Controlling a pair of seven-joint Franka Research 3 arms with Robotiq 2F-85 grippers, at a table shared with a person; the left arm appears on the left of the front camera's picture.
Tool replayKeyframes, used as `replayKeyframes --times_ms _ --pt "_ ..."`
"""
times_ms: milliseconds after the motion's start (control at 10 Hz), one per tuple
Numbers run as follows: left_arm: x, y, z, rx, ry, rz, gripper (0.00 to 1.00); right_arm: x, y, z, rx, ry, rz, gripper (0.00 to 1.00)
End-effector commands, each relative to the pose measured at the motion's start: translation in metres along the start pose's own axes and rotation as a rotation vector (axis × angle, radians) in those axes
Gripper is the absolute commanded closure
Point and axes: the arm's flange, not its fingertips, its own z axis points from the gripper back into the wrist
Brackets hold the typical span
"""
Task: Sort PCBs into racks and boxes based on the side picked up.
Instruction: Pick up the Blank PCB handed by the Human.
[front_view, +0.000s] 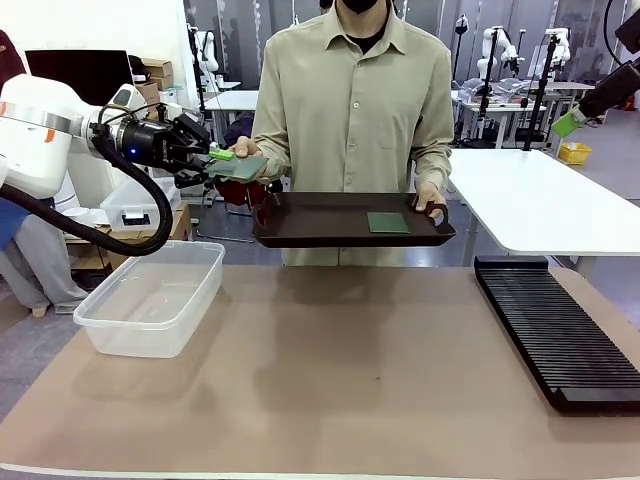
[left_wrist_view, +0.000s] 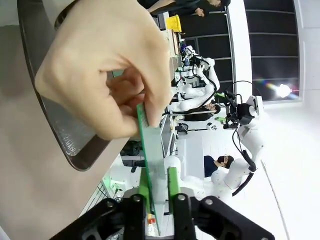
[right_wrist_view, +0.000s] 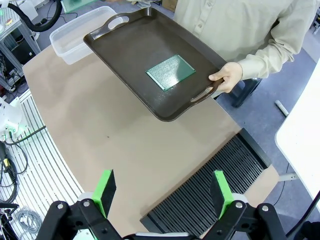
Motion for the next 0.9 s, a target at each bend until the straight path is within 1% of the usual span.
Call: replayKeyframes --times_ms 0,400,600,700,800 --pt "0.0026 0.0004 0.0032 -0.024 0.019 -0.006 1.0 -0.0007 0.0018 -0.0003 0.002 0.005 0.007 0.0" --pt "0.0015 0.0016 0.0004 -0.027 0.039 -0.011 1.0 -0.0007 0.0018 -0.0003 0.002 0.005 0.007 0.0" --pt "0.0008 0.0019 -0.0004 0.0 0.051 -0.017 1.0 -0.0007 0.0018 -0.0003 0.002 0.005 0.007 0.0" --pt "-0.0006 -0.0004 -0.0017 0.02 0.033 -0.02 1.0 -0.0007 0.0018 -0.0003 0.002 0.005 0.007 0.0" --pt "-0.0004 0.0019 -0.0025 -0.012 0.026 0.004 1.0 -0.0007 0.0018 -0.0003 0.002 0.005 0.007 0.0"
